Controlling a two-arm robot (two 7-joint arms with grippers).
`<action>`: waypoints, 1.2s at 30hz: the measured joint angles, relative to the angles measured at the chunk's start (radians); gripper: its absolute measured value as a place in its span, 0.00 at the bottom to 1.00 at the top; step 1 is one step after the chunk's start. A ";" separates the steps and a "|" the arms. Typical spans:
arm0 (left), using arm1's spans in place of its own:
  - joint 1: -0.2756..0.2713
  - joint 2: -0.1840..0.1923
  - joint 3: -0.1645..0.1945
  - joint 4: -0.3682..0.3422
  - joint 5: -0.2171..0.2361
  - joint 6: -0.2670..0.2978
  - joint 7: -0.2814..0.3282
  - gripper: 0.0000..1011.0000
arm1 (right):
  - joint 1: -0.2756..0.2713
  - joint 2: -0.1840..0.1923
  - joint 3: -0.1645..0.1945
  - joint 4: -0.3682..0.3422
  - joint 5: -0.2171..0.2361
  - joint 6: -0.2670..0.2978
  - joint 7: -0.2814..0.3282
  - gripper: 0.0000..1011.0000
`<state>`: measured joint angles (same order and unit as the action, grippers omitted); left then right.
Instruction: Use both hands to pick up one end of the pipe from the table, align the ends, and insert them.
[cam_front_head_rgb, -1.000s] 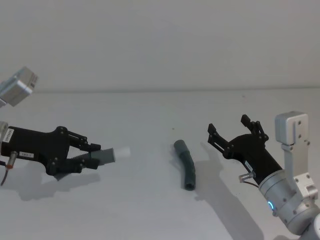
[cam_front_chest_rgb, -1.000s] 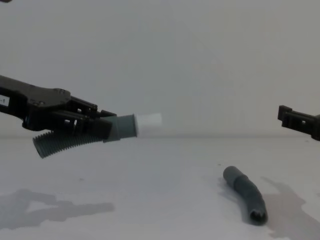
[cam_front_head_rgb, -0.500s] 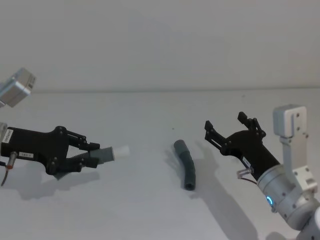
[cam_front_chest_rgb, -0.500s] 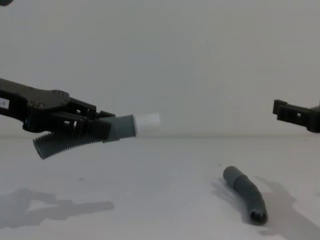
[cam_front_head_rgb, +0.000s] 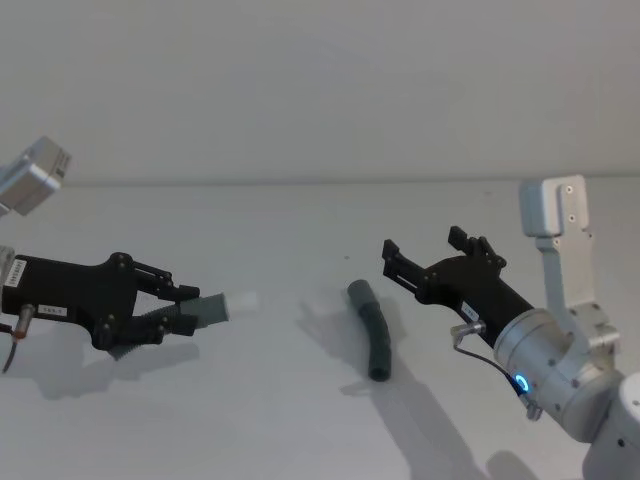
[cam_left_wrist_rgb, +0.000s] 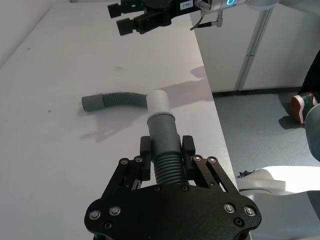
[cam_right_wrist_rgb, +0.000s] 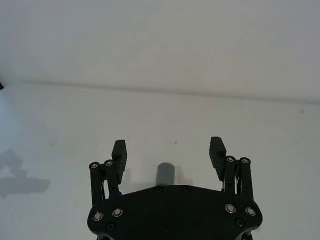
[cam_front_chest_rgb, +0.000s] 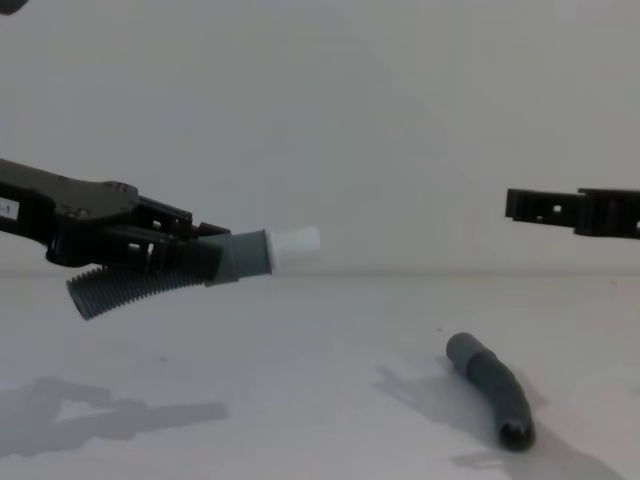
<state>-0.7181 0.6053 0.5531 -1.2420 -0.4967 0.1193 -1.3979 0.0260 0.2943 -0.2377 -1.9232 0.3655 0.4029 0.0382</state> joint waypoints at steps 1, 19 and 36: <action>0.000 0.000 0.000 0.000 0.000 0.000 0.000 0.33 | 0.002 -0.005 -0.001 -0.003 0.002 0.015 -0.005 0.99; 0.000 0.000 0.000 0.002 -0.001 -0.002 0.001 0.33 | 0.043 0.016 -0.070 -0.002 -0.017 0.204 0.000 0.99; 0.000 0.000 0.000 0.002 -0.001 -0.002 0.001 0.33 | 0.088 0.083 -0.118 0.070 -0.065 0.202 0.077 0.99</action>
<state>-0.7178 0.6052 0.5532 -1.2404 -0.4976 0.1170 -1.3969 0.1139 0.3771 -0.3562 -1.8528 0.3004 0.6049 0.1155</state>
